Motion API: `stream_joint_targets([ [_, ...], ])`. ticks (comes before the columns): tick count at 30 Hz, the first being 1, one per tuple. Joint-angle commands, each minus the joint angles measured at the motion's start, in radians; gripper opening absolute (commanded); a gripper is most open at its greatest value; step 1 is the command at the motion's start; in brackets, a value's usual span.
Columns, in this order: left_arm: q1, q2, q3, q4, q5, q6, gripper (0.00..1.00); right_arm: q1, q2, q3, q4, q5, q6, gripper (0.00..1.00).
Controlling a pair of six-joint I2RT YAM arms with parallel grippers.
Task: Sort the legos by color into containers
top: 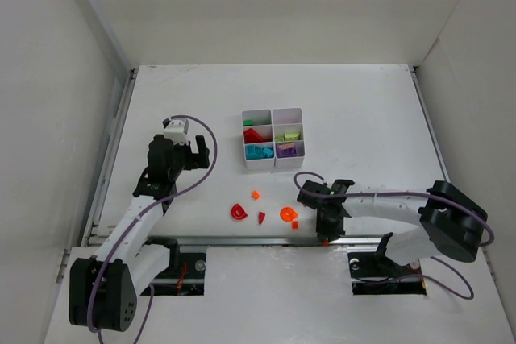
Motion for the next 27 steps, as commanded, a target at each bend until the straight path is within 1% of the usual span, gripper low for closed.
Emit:
stream_joint_targets([
  [1, -0.006, -0.024, -0.007, 0.05, -0.013, -0.012, 0.93, 0.007, 0.017, 0.031, 0.021, 0.026, -0.014, 0.2],
  [3, -0.006, -0.024, -0.007, 0.05, -0.013, -0.012, 0.93, 0.007, 0.028, 0.031, 0.031, 0.007, -0.014, 0.15],
  [5, -0.006, -0.024, -0.007, 0.05, -0.023, -0.012, 0.93, 0.016, 0.028, 0.031, 0.031, 0.007, -0.014, 0.06],
  [7, -0.006, -0.024, -0.007, 0.05, -0.023, -0.012, 0.93, 0.016, 0.003, 0.031, 0.019, 0.007, -0.014, 0.01],
  [8, -0.006, -0.024, -0.007, 0.05, -0.023, -0.012, 0.93, 0.016, -0.009, 0.043, 0.008, 0.007, -0.014, 0.0],
  [13, -0.006, -0.024, -0.007, 0.05, -0.023, -0.012, 0.93, 0.027, -0.099, 0.169, -0.134, 0.113, -0.034, 0.0],
  [14, -0.006, -0.024, -0.007, 0.05, -0.023, -0.012, 0.93, 0.027, -0.124, 0.216, -0.181, 0.127, -0.034, 0.0],
  [16, -0.006, -0.024, -0.007, 0.05, -0.023, -0.012, 0.93, 0.027, -0.133, 0.267, -0.226, 0.166, -0.058, 0.0],
  [19, -0.006, -0.024, -0.007, 0.05, -0.023, -0.012, 0.93, 0.027, -0.133, 0.402, -0.288, 0.226, -0.107, 0.0],
  [20, -0.006, -0.015, -0.007, 0.05, -0.023, -0.012, 0.93, 0.027, -0.124, 0.442, -0.288, 0.312, -0.107, 0.0],
  [21, -0.006, -0.015, -0.007, 0.05, -0.023, -0.012, 0.93, 0.027, -0.098, 0.521, -0.288, 0.369, -0.12, 0.0],
  [23, -0.006, -0.015, -0.007, 0.061, -0.023, -0.012, 0.93, 0.015, -0.055, 0.61, -0.237, 0.487, -0.197, 0.0],
  [24, -0.006, -0.015, -0.007, 0.061, -0.023, -0.012, 0.93, -0.034, -0.026, 0.708, -0.214, 0.496, -0.236, 0.0],
  [25, -0.006, -0.015, -0.007, 0.061, -0.023, -0.012, 0.93, -0.06, 0.039, 0.756, -0.214, 0.497, -0.286, 0.0],
  [27, 0.004, -0.015, 0.002, 0.03, -0.023, -0.002, 0.93, -0.091, 0.094, 0.821, -0.214, 0.497, -0.331, 0.0],
])
